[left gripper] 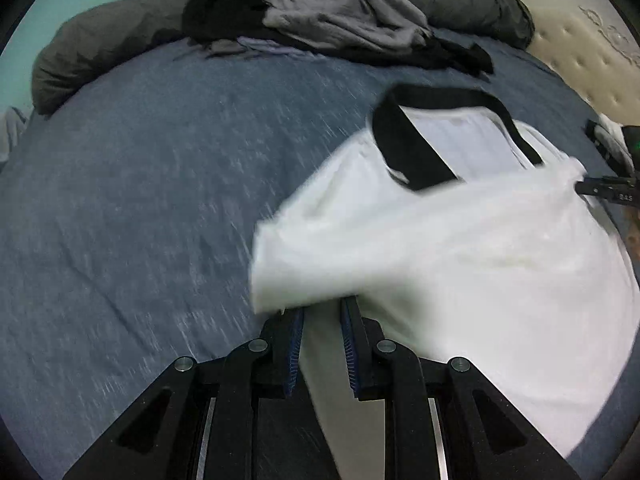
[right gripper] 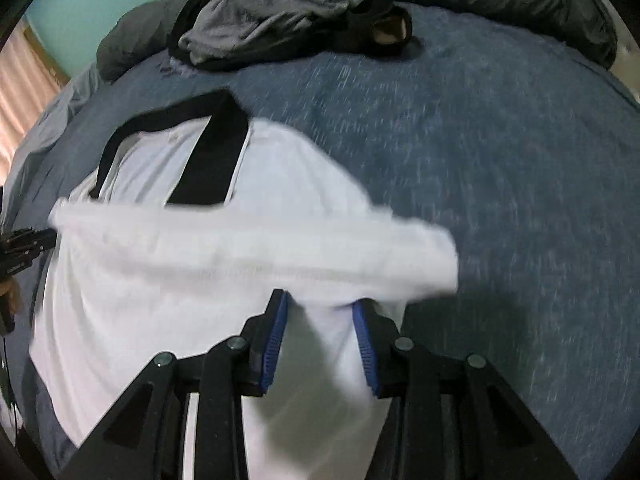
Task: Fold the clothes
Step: 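Open both tools and raise them off the folded shirt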
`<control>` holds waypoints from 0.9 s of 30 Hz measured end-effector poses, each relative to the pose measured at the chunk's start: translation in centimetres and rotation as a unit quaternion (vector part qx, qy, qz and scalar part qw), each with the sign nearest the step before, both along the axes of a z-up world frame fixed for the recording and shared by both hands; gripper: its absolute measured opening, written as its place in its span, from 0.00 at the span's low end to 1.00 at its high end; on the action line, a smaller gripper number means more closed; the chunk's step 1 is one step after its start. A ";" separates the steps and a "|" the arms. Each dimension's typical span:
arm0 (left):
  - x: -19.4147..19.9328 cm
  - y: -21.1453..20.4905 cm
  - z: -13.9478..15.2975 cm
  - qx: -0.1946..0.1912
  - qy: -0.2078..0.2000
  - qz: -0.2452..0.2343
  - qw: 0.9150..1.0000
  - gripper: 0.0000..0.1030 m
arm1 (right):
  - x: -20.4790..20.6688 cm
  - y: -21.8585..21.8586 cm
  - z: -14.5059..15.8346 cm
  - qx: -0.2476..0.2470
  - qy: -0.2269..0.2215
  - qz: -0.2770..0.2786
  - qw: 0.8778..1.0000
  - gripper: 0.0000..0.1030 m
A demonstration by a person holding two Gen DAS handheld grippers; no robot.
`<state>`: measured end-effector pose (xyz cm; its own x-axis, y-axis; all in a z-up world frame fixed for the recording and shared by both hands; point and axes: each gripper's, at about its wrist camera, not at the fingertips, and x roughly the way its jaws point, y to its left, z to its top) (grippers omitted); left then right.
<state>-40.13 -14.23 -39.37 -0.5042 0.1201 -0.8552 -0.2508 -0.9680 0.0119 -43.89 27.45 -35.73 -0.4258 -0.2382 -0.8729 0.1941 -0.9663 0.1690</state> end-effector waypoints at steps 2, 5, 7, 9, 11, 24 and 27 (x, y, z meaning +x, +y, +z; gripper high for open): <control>-1.3 -0.1 0.2 -0.009 0.008 0.010 1.000 0.20 | -1.3 0.4 0.1 0.001 0.007 -0.007 1.000 0.33; -3.0 0.0 0.2 -0.009 0.011 0.025 1.000 0.20 | -3.0 0.8 0.1 0.005 0.006 -0.012 1.000 0.33; -4.1 0.0 0.2 0.003 0.012 0.036 0.999 0.20 | -3.9 1.4 0.7 0.000 0.018 -0.028 0.999 0.33; -5.2 0.2 0.2 0.014 0.013 0.049 0.999 0.20 | -4.9 2.5 1.1 -0.017 0.026 -0.049 0.998 0.33; -6.7 -0.7 -0.1 0.036 0.013 0.072 0.997 0.20 | -5.5 3.3 1.5 -0.026 0.031 -0.065 0.997 0.33; -6.1 -2.4 -1.3 0.113 0.000 0.066 0.991 0.47 | -3.2 6.7 0.9 -0.055 0.059 -0.060 0.995 0.38; -6.1 -2.9 -1.3 0.143 0.005 0.074 0.987 0.47 | -3.0 6.3 0.1 -0.045 0.056 -0.045 0.996 0.38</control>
